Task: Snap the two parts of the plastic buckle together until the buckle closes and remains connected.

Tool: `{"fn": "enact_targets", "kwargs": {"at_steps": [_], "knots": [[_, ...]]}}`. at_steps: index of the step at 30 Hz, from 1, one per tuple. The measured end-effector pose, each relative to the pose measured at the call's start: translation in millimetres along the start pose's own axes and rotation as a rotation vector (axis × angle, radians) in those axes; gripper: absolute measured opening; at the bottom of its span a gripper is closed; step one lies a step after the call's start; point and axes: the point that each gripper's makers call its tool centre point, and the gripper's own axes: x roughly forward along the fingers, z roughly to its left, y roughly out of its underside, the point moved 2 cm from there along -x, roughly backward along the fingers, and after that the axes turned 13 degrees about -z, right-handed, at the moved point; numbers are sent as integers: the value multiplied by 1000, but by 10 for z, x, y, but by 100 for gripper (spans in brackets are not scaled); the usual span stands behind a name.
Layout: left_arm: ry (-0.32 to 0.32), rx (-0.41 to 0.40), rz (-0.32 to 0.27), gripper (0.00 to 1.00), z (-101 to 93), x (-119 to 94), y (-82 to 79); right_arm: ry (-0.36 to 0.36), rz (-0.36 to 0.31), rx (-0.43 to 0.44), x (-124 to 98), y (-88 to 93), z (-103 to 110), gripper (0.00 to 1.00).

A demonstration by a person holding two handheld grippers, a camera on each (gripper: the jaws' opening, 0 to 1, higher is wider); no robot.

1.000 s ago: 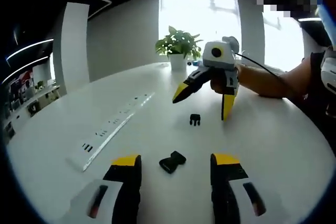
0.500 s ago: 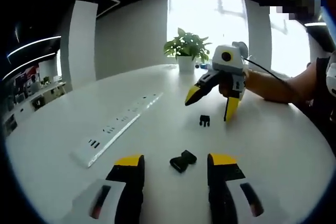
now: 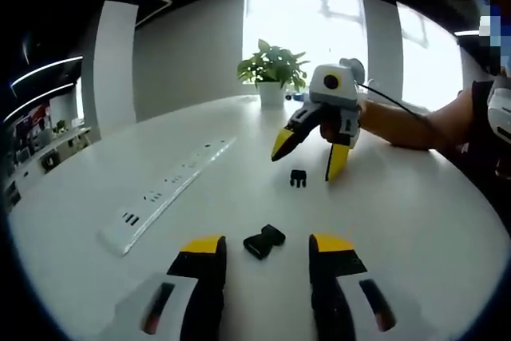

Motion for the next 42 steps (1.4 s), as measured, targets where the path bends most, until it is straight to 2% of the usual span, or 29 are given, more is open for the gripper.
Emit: {"fn": "enact_targets", "kwargs": {"at_steps": [5, 11, 24, 31, 34, 37, 42], "knots": [[14, 8, -3, 39, -20, 2, -6, -2, -3, 4, 2, -5, 1, 42], [16, 9, 4, 28, -21, -20, -9, 1, -5, 7, 2, -4, -3, 42], [31, 8, 7, 19, -59, -48, -3, 1, 3, 12, -8, 29, -6, 39], [34, 6, 8, 19, -78, -43, -7, 0, 9, 17, -15, 43, -9, 38], [32, 10, 5, 19, -85, -37, -11, -7, 7, 29, -17, 46, -5, 34], [44, 15, 6, 15, -110, -34, -2, -17, 3, 71, -30, 46, 13, 29], [43, 10, 8, 14, -107, -29, 4, -12, 7, 69, -30, 47, 10, 28]]}}
